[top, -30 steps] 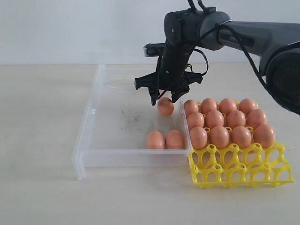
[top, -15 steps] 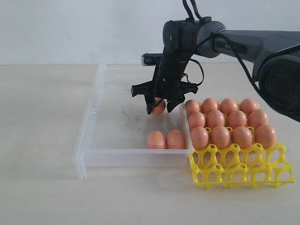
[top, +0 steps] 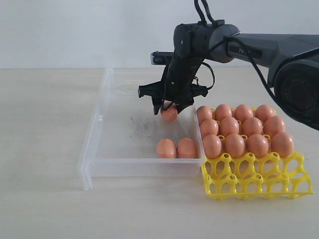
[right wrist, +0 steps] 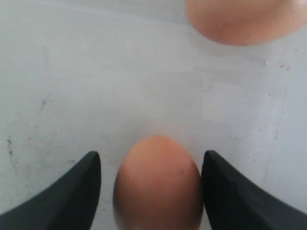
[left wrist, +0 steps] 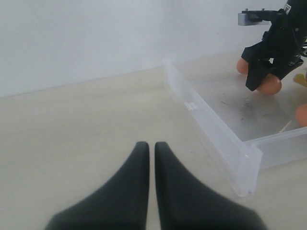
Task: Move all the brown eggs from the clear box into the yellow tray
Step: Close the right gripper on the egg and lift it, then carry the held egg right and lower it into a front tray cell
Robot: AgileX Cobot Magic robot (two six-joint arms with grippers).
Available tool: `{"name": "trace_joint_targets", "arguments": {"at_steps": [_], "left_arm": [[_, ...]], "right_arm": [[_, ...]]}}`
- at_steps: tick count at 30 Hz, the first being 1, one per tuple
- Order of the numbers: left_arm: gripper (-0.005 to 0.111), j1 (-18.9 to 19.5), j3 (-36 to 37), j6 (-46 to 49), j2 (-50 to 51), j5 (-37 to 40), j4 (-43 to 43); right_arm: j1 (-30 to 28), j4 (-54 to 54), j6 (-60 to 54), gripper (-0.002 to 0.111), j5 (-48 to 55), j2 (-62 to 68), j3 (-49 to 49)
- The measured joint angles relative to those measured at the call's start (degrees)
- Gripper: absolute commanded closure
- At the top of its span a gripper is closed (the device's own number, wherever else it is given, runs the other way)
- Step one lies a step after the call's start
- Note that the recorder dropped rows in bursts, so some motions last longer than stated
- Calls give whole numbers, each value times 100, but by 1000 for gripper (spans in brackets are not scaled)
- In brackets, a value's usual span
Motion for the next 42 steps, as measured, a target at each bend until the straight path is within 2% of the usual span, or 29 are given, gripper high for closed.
{"name": "trace_joint_targets", "arguments": {"at_steps": [2,4,7,10,11,17,20,24,30,34,35,36,37,39,42], "left_arm": [[103,0,0,0,0,0,0],[103,0,0,0,0,0,0],[103,0,0,0,0,0,0],[103,0,0,0,0,0,0],[103,0,0,0,0,0,0],[103,0,0,0,0,0,0],[103,0,0,0,0,0,0],[103,0,0,0,0,0,0],[103,0,0,0,0,0,0],[103,0,0,0,0,0,0],[103,0,0,0,0,0,0],[103,0,0,0,0,0,0],[103,0,0,0,0,0,0],[103,0,0,0,0,0,0],[103,0,0,0,0,0,0]], "right_arm": [[0,0,0,55,12,0,0],[0,0,0,60,12,3,0],[0,-22,0,78,-74,3,0],[0,-22,-50,105,-113,3,0],[0,-22,-161,108,-102,3,0],[0,-22,-1181,108,-96,3,0],[0,-22,-1327,108,-616,3,38],[115,48,-1325,108,-2054,-33,404],[512,72,-1261,108,-4951,-315,1688],[630,87,-560,108,-8241,-755,3493],[643,87,-261,108,-9591,-839,4148],[643,87,-101,108,-10128,-864,4500],[643,87,381,108,-11348,-863,5165],[643,193,839,108,-12127,-920,5897],[622,35,897,108,-12335,-1160,6542]]}}
